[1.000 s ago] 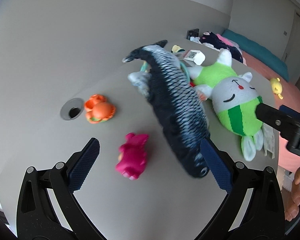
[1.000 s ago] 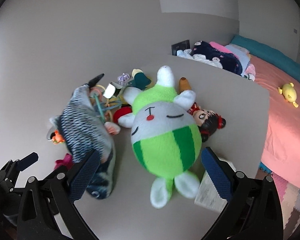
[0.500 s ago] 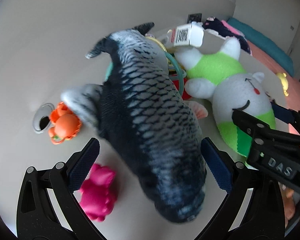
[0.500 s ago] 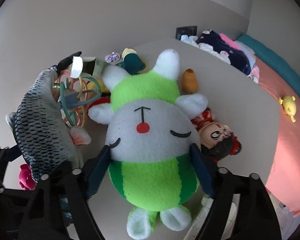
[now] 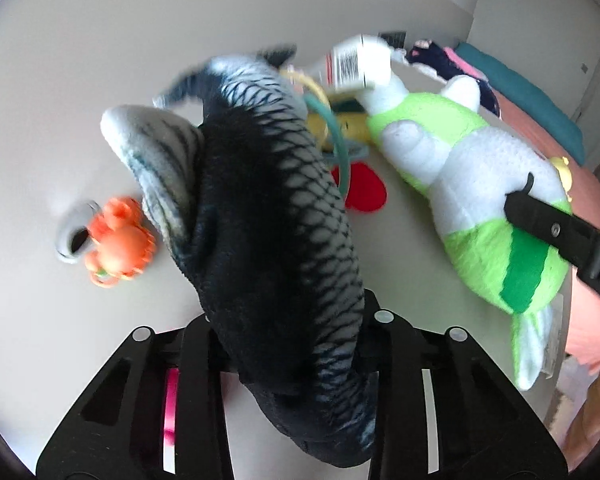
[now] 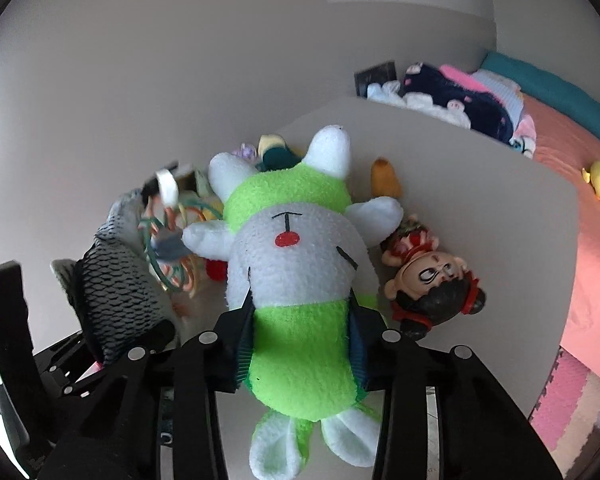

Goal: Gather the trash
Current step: 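Grasp the blue-grey plush fish with the left tool while the right tool grasps the green bunny, then carry both plush toys over the black trash bin and open both tools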

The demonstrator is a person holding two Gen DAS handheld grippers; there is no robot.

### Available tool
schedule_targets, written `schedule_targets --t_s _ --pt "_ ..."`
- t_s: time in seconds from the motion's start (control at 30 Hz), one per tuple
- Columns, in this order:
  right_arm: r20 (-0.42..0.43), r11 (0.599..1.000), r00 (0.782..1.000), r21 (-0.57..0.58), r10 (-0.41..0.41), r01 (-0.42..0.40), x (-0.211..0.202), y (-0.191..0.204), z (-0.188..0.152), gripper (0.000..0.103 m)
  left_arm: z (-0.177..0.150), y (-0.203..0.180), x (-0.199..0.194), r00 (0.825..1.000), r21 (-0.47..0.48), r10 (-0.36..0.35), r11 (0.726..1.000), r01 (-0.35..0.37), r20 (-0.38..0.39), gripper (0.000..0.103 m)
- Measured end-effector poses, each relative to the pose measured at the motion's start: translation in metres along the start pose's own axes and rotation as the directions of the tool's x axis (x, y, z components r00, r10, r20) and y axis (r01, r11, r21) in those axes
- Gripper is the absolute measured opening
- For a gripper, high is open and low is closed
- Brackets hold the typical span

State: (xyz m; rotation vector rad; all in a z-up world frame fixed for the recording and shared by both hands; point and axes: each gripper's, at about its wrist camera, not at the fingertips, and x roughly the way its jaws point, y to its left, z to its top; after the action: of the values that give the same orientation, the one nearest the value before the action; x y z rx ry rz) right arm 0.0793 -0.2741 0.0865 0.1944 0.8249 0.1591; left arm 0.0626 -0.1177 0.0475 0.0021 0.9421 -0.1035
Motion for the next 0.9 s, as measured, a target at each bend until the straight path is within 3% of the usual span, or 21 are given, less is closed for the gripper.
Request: schedule_targets --t_s 0.23,0.5,0.73,0.8,0.83,0.9 --pt "0.115 1.0 0.993 0.013 -0.005 0.004 -0.05 -0.005 0.005 0.041 -0.007 0.018 -0.062 0.989 -0.035 0.03 0.999 -0.025 0.145 0.029" --pt "0.165 0.999 0.986 0.041 -0.008 0.001 -0.101 -0.037 -0.013 0.041 -0.018 -0.005 -0.128 0.969 0.049 -0.037 0.998 0.026 0.245 0.029" --pt "0.193 0.994 0.978 0.099 -0.072 0.053 -0.138 -0.085 -0.043 0.043 -0.035 -0.073 -0.138 0.965 0.168 -0.137 0.981 0.1 0.223 0.029" --pt "0.198 0.989 0.975 0.126 -0.102 0.077 -0.15 -0.105 -0.055 0.043 -0.045 -0.103 -0.136 0.964 0.213 -0.17 0.969 0.126 0.206 0.029" --pt "0.198 0.987 0.974 0.137 -0.114 0.088 -0.156 -0.114 -0.061 0.044 -0.026 -0.127 -0.119 0.963 0.232 -0.186 0.963 0.139 0.194 0.029" --pt "0.192 0.979 0.97 0.162 -0.152 0.121 -0.167 -0.136 -0.074 0.045 -0.038 -0.157 -0.117 0.959 0.28 -0.226 0.944 0.173 0.168 0.029"
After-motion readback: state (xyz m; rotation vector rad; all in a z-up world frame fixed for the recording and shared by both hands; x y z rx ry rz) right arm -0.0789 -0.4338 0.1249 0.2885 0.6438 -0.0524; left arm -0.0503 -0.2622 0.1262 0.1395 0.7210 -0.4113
